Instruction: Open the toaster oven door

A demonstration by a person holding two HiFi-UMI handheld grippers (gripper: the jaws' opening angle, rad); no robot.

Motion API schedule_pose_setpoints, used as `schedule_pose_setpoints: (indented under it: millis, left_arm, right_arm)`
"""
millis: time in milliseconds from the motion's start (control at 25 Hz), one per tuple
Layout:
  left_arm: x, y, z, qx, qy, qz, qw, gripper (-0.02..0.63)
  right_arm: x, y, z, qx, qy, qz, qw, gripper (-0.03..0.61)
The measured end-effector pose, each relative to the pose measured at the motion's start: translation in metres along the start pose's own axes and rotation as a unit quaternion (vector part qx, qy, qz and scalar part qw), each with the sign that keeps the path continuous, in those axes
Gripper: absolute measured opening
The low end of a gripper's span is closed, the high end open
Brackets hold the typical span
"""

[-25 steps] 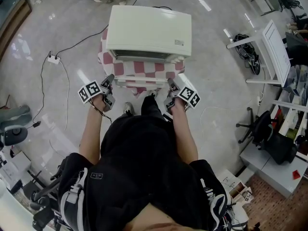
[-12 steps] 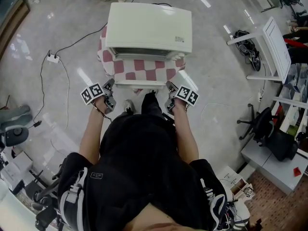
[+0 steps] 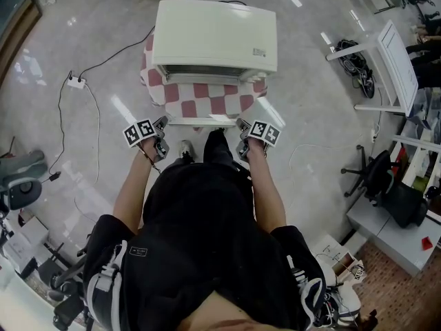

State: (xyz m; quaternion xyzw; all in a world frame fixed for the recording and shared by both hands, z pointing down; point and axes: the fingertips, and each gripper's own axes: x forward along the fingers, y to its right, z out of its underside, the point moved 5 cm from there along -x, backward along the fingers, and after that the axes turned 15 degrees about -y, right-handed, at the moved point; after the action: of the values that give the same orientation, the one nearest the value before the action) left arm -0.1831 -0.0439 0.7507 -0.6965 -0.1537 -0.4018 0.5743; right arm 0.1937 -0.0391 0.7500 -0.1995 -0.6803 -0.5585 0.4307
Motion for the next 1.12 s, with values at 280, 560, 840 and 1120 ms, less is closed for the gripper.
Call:
schedule_pose_setpoints:
  millis: [280, 560, 840, 1120]
  left_arm:
    - [0.017, -0.016, 0.007, 0.014, -0.028, -0.039, 0.9987, 0.081]
    - [0.029, -0.027, 0.009, 0.027, -0.04, -0.074, 0.996, 0.081]
    - [0.036, -0.03, 0.009, 0.036, -0.043, -0.085, 0.9948, 0.081]
    - [0.033, -0.029, 0.011, 0.057, -0.052, -0.101, 0.9919, 0.119]
  right_arm:
    - [0.018, 0.016, 0.006, 0.004, -0.031, 0.022, 0.999, 0.112]
    - [0.033, 0.027, 0.008, 0.004, -0.052, 0.048, 0.998, 0.115]
    - [0.039, 0.03, 0.006, -0.007, -0.062, 0.065, 0.996, 0.115]
    - [0.038, 0.029, 0.008, -0.025, -0.061, 0.072, 0.995, 0.125]
